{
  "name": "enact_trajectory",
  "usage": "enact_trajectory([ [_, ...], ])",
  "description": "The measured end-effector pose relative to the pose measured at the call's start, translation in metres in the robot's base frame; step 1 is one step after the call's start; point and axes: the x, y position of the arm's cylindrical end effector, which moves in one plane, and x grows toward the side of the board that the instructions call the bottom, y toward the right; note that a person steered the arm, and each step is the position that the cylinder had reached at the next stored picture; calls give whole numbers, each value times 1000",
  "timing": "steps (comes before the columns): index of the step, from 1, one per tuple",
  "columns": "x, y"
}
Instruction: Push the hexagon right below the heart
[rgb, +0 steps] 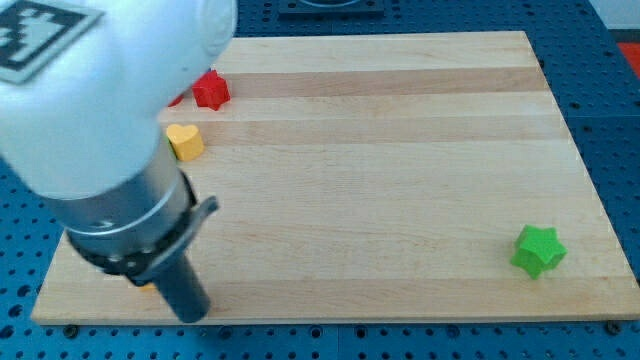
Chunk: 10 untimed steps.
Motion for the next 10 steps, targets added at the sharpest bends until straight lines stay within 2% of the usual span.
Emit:
enact_trajectory([
  [1, 0, -40],
  [3, -8, -58],
  [6, -176, -58],
  [7, -160, -64],
  [9, -30, -109],
  [10, -2, -67],
])
